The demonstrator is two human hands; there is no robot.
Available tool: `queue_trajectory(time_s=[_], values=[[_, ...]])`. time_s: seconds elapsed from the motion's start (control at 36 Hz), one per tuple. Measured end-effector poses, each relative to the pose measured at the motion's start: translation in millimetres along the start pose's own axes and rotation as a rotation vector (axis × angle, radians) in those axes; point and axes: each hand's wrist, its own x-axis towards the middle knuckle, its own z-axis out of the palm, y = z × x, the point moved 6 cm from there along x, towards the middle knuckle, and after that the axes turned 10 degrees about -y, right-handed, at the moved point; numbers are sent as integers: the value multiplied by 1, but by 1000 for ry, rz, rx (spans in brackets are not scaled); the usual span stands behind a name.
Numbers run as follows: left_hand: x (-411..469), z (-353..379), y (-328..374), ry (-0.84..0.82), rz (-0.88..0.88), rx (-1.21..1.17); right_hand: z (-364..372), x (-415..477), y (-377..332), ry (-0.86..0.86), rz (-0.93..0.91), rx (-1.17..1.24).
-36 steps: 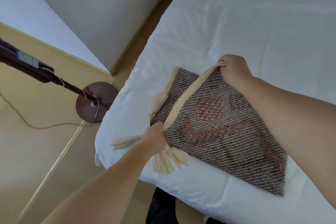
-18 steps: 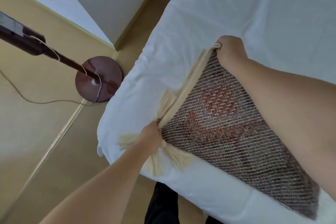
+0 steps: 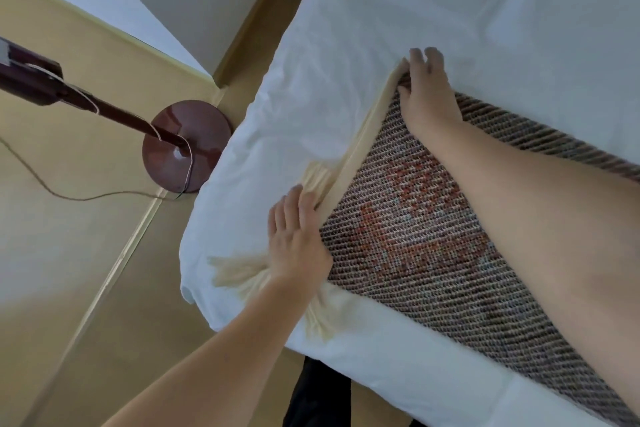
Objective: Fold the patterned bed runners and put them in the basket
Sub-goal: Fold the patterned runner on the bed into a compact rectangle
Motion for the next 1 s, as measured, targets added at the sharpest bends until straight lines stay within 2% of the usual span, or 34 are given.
queue_trajectory(time_s=[0.11,0.19,0.28,0.5,0.72,1.0], values=[[13,18,40,-120,222,81,20,-24,8,-82,-126,-303],[21,45,58,-245,278,180,30,-34,28,-146,-87,-401],[25,67,63,-307,242,292,30,-41,53,-164,-11,-417],[43,82,86,-271,141,344,21,-78,121,-153,1,-436],[59,113,181,-274,282,397,4,-134,204,-124,111,-404],[39,163,243,-280,312,463,-18,-205,313,-93,293,-336]])
